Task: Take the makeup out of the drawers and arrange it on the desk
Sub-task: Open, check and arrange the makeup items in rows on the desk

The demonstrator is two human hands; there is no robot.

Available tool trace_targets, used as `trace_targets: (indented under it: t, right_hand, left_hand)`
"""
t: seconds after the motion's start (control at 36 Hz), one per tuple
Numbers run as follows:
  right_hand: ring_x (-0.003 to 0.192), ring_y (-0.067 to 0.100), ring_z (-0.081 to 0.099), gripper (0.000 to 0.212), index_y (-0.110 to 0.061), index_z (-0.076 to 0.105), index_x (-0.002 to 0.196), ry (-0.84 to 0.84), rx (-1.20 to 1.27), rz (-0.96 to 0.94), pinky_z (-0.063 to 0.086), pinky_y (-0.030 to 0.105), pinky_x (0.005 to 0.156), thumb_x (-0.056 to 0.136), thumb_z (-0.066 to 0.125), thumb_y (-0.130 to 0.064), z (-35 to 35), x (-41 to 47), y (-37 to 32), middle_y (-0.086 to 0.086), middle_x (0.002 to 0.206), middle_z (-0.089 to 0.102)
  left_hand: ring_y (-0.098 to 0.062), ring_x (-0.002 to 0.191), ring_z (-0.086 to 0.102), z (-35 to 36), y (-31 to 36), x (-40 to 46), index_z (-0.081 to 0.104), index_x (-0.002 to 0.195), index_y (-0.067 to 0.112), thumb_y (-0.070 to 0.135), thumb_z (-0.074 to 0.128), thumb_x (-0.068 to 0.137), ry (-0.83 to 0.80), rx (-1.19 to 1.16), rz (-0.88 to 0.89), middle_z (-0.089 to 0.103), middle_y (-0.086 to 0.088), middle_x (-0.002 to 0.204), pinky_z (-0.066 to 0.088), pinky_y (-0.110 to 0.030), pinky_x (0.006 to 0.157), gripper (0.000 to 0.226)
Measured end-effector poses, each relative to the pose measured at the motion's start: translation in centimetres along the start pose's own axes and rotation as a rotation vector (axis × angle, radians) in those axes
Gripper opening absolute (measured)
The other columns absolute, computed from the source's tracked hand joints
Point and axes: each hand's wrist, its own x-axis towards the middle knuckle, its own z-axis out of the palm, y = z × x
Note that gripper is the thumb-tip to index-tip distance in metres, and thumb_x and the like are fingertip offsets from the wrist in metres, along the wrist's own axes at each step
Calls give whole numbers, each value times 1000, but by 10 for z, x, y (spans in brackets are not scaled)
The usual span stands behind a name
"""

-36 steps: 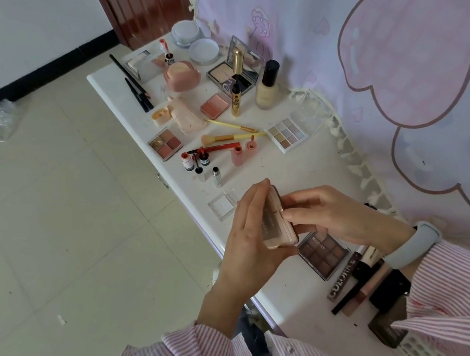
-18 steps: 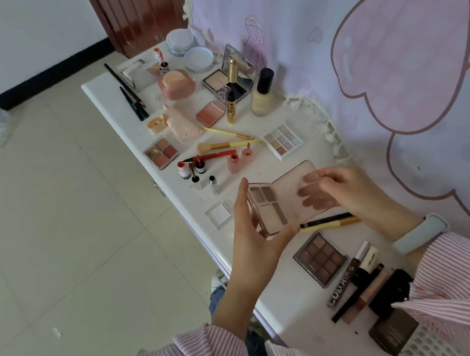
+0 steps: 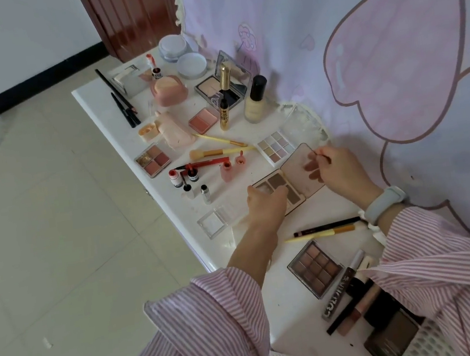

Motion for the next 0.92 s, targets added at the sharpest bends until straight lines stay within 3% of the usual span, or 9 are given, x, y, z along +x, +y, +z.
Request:
trace_targets:
  t: [0.17,0.25,0.33,0.44,0.53,0.61,0.69,0.78,0.92]
  right_hand:
    - [67,13,60,25,-4,57,107,6,64,50,47,22,63,99,34,-9,2,6,7,9,91,65]
    - [69,16,60,28,-1,56,114,28,65,43,48,24,66,99,34,-10,2,7,11,14,98,66]
    - [87,24,61,34,-2,51,127,61,-34,12,48,31,77,99,34,-13,-1,3,14,15,109,64]
    - [84,17,56,39,-5,44,135,90,-177,-68,44,27,70,99,36,-16,-6,-12,18,7,99,62]
    - [110,28,53,37,-5,46,131,155,-228,-176,47,39,89,96,41,-12,-9,-30,21,13,121,57]
    - [100,23,52,28,-5,55,119,197,-252,-282,41,28,78,93,45,-7,-8,-52,22,10,110,57]
    - [100,19,51,24,-9,60,114,47,-357,-311,42,27,80,93,48,-10,-2,-68,31,7,107,60]
    - [115,18,42,31,-17,54,122,-184,-612,-297,39,31,94,92,45,-14,8,-74,44,1,122,53]
    - [118,19,36,38,-23,45,125,-304,-819,-230,32,36,94,87,44,-16,12,-74,47,-1,128,41]
  left_hand:
    - [-26,130,32,10,-1,5,17,144,9,25,52,88,17,19,-37,28,-7,146,32,-32,95,68]
    - [-27,132,29,10,-2,5,14,145,11,24,51,86,29,62,-26,26,-7,148,30,-43,108,71]
    - [-27,137,22,9,-2,0,9,148,16,23,49,87,20,95,22,17,-3,153,26,-47,111,73]
    - [-18,135,26,4,-5,-12,18,147,17,21,47,92,39,129,177,18,1,153,30,-30,102,62]
    - [-10,125,38,-1,-10,-25,31,141,21,21,47,93,56,135,280,31,5,146,32,-22,92,50]
    - [-5,115,45,-10,-19,-36,45,130,23,19,47,93,91,183,361,44,9,132,38,-22,92,37]
    - [-4,110,48,-20,-34,-46,53,122,20,16,49,93,145,280,461,49,10,120,40,-19,89,30]
    - [-2,103,47,-30,-53,-53,57,118,16,12,49,92,219,446,580,53,9,115,34,-6,83,27]
    - [-9,100,51,-45,-79,-60,60,114,12,9,51,91,300,557,591,58,3,115,30,4,74,25]
